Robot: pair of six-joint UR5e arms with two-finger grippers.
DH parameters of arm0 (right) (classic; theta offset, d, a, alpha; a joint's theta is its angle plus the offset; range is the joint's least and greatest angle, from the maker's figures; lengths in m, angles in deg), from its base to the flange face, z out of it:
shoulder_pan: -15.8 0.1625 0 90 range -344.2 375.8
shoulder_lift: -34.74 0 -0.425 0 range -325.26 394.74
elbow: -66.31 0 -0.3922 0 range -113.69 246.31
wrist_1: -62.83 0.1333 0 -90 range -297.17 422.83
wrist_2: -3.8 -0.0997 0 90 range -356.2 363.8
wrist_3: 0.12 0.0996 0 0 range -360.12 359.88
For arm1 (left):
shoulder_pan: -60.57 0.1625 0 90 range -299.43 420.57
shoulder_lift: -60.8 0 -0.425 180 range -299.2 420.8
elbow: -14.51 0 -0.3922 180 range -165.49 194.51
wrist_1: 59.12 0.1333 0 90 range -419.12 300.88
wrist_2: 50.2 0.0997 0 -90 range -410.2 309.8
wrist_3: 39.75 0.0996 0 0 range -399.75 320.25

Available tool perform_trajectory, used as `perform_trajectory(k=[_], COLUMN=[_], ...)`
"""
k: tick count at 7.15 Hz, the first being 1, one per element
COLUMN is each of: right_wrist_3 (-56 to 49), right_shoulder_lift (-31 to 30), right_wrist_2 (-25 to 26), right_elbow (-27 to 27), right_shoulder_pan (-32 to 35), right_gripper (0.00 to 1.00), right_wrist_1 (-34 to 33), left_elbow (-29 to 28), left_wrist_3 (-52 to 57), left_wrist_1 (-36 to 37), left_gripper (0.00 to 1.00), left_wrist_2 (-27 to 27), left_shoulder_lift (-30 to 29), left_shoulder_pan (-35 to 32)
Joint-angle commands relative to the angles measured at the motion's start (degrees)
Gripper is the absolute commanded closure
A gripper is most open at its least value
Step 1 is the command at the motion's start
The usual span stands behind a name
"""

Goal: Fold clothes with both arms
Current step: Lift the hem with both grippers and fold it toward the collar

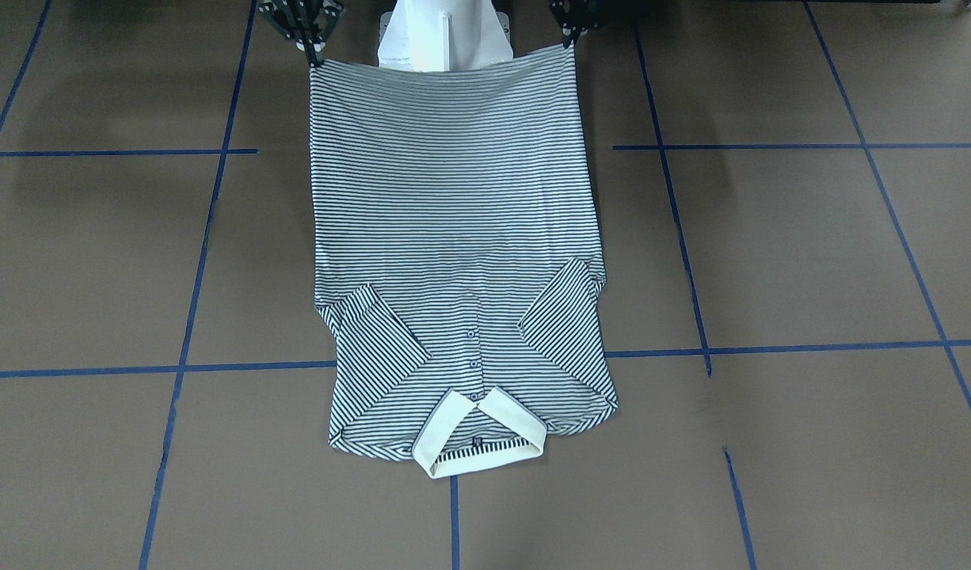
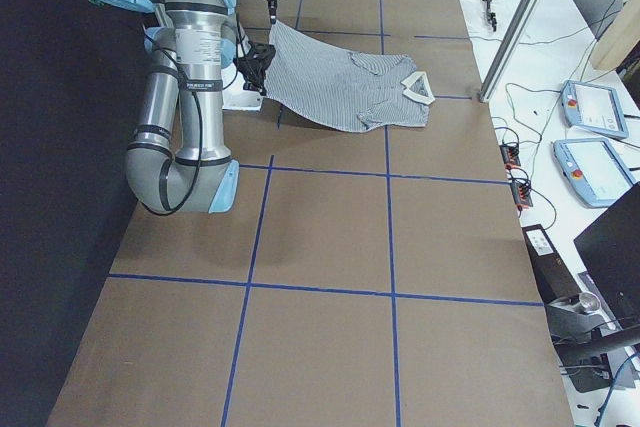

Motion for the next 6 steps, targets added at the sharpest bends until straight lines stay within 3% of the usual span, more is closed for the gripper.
perform_trajectory(k=[1, 3, 6], right_wrist_3=[-2.2, -11.2, -24.0], right_shoulder_lift=[4.5, 10.5, 20.7], right_wrist_2=[-7.6, -10.2, -20.2], right_elbow=[5.7, 2.8, -12.7], right_shoulder_pan=[5.6, 13.3, 33.4], right_gripper=[1.0, 1.0, 1.0], right_wrist_1=[-8.0, -8.3, -7.3], left_elbow=[4.2, -0.3, -11.1], left_wrist_3=[0.1, 9.2, 22.2], left_wrist_1=[13.2, 13.0, 12.6], left_gripper=[1.0, 1.0, 1.0], left_wrist_2=[-5.1, -4.9, -5.4], left_shoulder_lift=[-11.3, -12.5, -16.0], left_shoulder_pan=[-5.2, -10.0, -23.6])
